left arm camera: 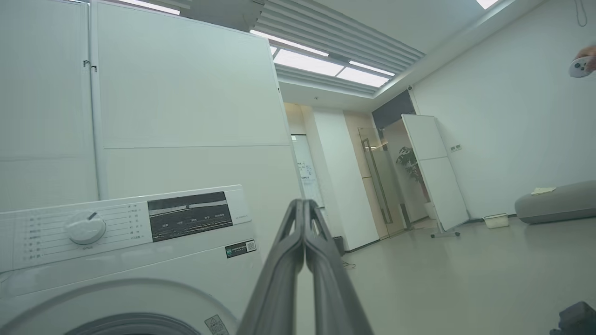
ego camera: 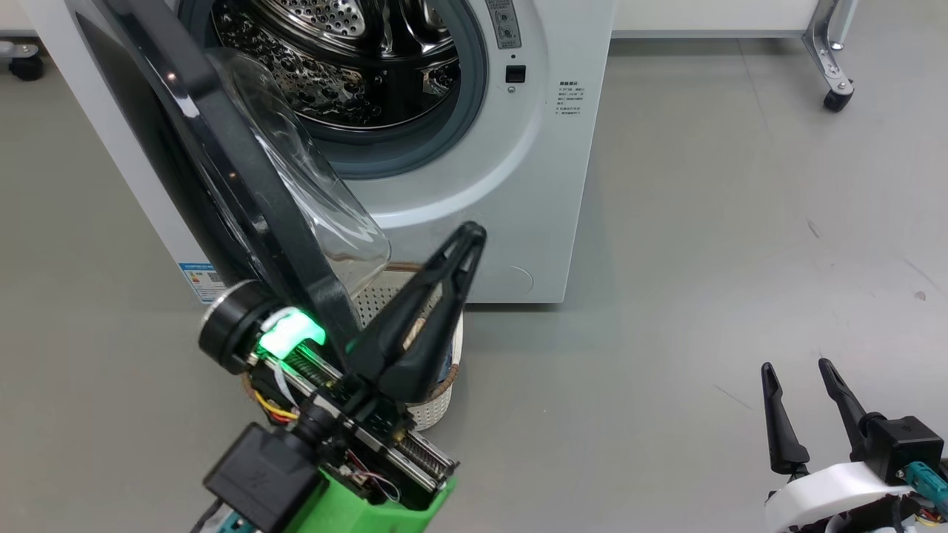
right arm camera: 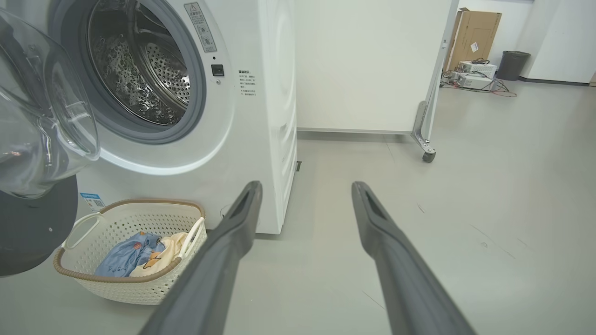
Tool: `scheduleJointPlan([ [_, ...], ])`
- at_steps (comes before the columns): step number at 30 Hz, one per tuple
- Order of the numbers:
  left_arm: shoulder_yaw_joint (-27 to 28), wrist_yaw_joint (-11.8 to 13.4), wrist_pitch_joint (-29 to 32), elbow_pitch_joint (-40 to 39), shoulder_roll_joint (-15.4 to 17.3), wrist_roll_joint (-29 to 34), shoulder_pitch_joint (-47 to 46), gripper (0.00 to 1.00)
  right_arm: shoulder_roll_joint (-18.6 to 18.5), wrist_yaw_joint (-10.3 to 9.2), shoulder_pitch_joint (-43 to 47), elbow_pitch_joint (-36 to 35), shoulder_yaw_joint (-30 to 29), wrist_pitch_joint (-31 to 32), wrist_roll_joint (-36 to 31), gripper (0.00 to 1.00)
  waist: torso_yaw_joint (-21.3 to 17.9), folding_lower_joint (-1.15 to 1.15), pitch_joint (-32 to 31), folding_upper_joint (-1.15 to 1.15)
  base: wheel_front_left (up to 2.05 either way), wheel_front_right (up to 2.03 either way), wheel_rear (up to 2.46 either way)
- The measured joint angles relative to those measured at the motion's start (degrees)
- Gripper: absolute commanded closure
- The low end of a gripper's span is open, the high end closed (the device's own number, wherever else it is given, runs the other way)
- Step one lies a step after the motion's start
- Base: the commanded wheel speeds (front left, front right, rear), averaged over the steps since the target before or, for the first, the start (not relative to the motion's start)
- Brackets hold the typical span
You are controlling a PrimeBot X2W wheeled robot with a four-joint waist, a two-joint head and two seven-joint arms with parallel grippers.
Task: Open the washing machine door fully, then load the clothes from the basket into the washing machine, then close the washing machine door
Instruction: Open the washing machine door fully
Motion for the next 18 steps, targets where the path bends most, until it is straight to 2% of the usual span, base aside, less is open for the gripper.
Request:
scheduleJointPlan([
  [18,-7.46,0.0,0.01,9.62,0.85,-0.44,5.32,1.0,0.45,1.1,-0.05,0.51,-0.93,0.0,-0.98,0.0,-0.22,0.0,2.08,0.0,0.0,0.0,0.0],
])
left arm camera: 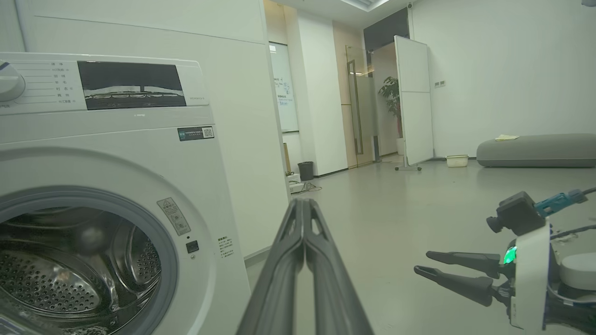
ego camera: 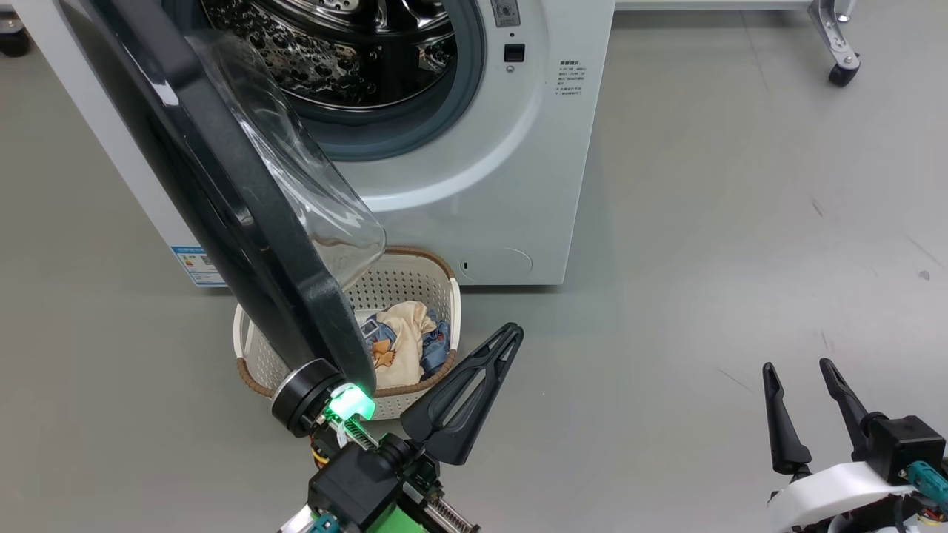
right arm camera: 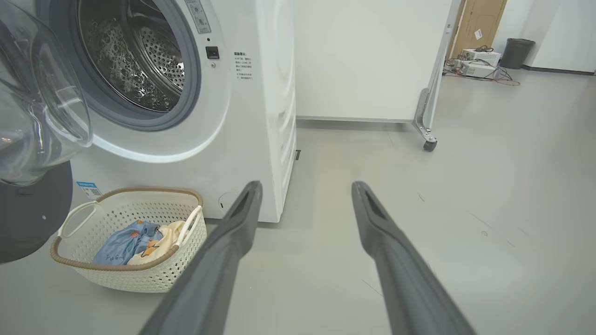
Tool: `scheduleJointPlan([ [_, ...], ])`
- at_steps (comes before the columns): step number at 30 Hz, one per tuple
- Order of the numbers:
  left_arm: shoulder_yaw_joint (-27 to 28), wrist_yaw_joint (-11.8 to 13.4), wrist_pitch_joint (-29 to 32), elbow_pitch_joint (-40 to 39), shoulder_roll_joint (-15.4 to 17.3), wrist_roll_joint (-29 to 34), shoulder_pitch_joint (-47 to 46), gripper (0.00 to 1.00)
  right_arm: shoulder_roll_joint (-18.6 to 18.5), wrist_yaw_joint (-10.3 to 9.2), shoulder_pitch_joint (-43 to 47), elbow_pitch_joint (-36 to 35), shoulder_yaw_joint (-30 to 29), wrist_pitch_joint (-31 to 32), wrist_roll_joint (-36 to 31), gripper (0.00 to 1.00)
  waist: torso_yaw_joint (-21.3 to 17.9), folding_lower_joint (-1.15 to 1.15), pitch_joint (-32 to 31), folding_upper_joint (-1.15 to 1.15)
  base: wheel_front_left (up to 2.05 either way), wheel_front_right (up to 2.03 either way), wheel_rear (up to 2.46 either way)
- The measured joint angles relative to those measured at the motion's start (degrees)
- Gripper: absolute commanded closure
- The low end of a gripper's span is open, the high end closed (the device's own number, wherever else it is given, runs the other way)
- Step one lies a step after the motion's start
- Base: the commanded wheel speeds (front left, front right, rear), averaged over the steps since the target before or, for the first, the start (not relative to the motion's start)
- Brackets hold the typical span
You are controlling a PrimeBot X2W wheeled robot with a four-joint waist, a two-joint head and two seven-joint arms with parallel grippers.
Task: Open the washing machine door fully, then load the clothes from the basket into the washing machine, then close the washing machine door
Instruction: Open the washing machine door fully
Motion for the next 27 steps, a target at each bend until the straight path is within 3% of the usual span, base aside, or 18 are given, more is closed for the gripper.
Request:
scheduleJointPlan([
  [11,-0.01,0.0,0.0,4.3,0.2,0.6,-0.35,1.0,-0.09,0.86,-0.25,-0.15,-1.11,-0.01,-0.11,0.0,-0.4,0.0,2.81,0.0,0.0,0.0,0.0],
  [27,5.36,0.01,0.08,14.58,0.45,0.58,-0.23,1.0,0.23,1.44,-2.63,-0.35,-2.25,-0.01,-1.25,0.0,0.12,0.0,7.7,0.0,0.0,0.0,0.0],
])
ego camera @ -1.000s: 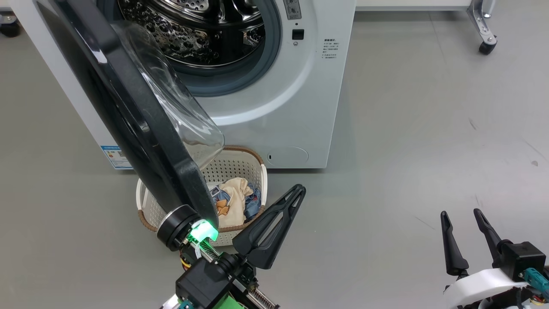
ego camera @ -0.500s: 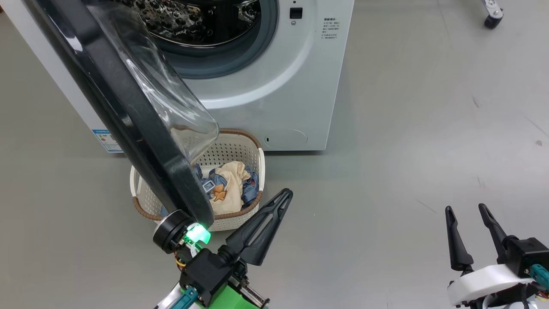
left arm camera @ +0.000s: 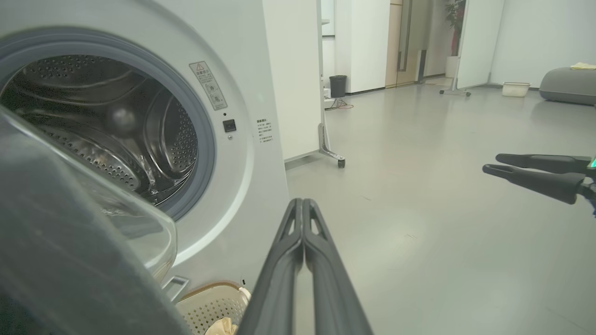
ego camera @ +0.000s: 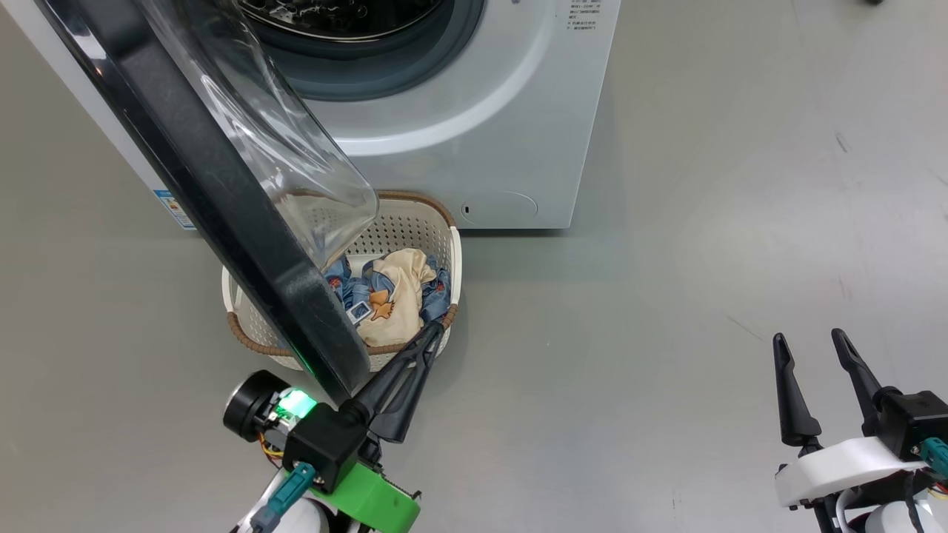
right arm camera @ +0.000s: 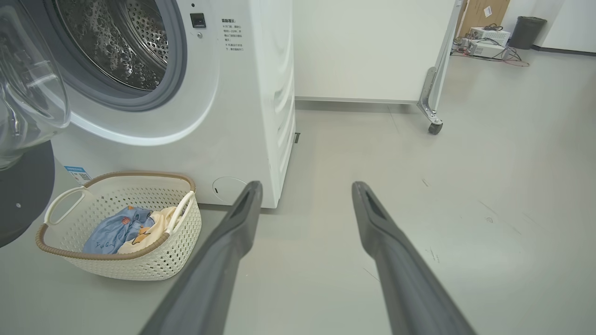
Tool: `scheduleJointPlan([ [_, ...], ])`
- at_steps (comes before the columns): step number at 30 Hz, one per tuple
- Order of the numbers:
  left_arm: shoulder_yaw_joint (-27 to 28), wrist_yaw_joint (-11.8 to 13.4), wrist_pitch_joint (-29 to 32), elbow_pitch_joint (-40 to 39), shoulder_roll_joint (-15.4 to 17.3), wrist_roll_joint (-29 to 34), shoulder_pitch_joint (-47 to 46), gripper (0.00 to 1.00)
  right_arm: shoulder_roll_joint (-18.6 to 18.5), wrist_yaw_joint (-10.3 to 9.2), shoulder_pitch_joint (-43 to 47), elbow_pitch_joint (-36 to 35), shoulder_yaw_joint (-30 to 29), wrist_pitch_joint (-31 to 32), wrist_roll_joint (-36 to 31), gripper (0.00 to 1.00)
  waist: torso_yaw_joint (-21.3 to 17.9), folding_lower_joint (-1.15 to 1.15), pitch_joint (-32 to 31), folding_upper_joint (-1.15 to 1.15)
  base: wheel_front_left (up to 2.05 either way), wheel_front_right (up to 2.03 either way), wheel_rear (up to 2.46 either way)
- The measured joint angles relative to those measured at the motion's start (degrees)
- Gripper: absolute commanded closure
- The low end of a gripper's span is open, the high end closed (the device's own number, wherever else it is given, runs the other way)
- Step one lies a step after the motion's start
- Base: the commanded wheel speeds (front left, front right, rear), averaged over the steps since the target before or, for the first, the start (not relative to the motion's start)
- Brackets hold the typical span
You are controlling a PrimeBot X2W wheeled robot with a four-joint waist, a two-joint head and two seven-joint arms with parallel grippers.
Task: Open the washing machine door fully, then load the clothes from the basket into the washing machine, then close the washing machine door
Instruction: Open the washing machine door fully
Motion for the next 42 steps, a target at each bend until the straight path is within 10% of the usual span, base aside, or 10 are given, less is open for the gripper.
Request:
scheduleJointPlan([
  [42,5.81,0.25,0.0,6.21,-4.61,-1.18,-2.18,1.0,1.3,1.47,-0.46,2.9,-1.41,0.0,-0.78,0.0,4.94,0.0,0.47,0.0,0.0,0.0,0.0],
])
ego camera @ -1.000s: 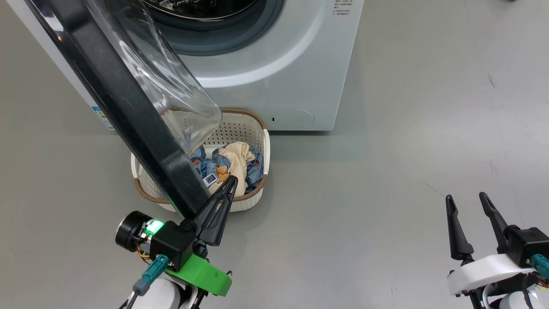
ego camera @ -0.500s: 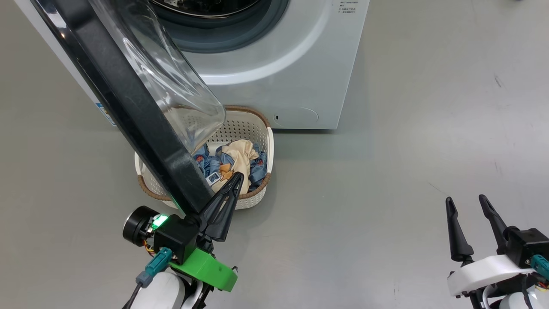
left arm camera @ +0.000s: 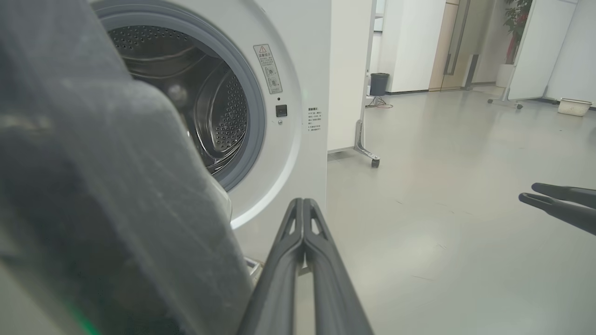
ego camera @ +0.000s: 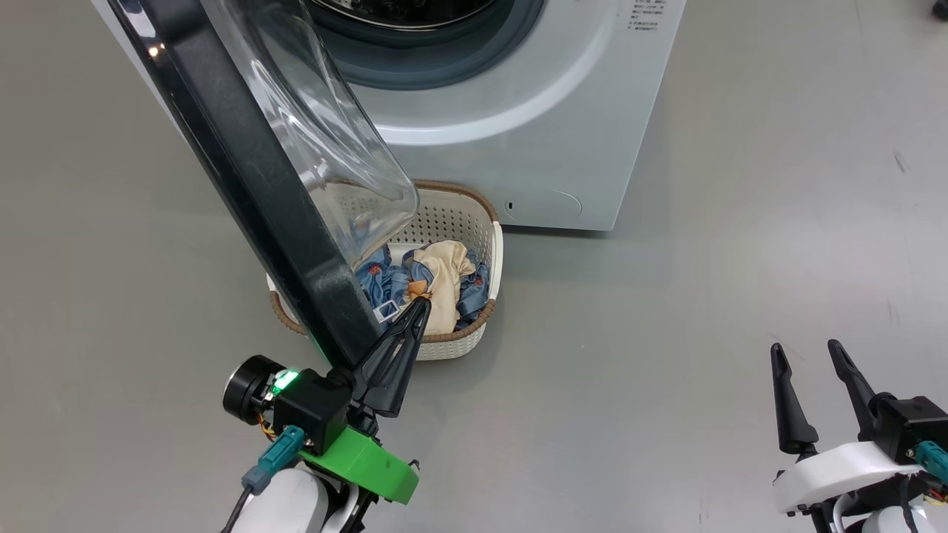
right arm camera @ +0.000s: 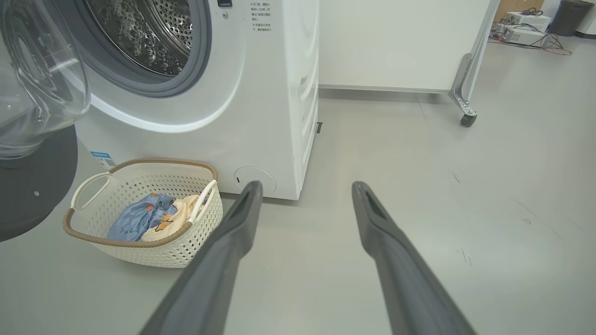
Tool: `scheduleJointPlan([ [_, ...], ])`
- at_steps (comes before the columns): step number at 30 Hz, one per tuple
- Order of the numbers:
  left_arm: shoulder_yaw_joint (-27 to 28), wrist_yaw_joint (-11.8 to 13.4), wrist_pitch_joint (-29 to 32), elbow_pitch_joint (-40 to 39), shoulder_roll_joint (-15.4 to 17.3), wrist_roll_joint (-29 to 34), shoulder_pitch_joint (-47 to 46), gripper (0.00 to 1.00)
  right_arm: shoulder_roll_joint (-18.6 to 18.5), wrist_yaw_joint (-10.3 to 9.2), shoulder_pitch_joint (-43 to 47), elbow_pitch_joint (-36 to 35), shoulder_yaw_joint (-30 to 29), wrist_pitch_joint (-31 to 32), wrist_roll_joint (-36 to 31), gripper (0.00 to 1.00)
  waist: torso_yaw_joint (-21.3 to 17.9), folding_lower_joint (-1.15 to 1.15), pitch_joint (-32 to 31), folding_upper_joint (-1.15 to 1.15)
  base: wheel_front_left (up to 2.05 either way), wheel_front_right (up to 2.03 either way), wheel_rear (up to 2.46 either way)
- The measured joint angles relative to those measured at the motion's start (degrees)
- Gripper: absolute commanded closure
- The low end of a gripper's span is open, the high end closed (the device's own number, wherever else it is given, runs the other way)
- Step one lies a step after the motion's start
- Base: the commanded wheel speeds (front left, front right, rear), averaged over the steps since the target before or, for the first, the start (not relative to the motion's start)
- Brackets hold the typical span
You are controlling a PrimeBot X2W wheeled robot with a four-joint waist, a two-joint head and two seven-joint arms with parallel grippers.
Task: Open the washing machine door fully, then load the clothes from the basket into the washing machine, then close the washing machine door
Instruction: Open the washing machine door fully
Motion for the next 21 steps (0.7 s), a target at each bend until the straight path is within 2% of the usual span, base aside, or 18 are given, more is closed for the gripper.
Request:
scheduleJointPlan([
  [21,-0.09,2.1,0.0,-1.16,-0.77,0.01,1.85,1.0,0.66,0.53,0.01,1.03,0.32,0.01,-0.41,0.0,2.82,0.0,-0.56,0.0,0.0,0.0,0.0],
])
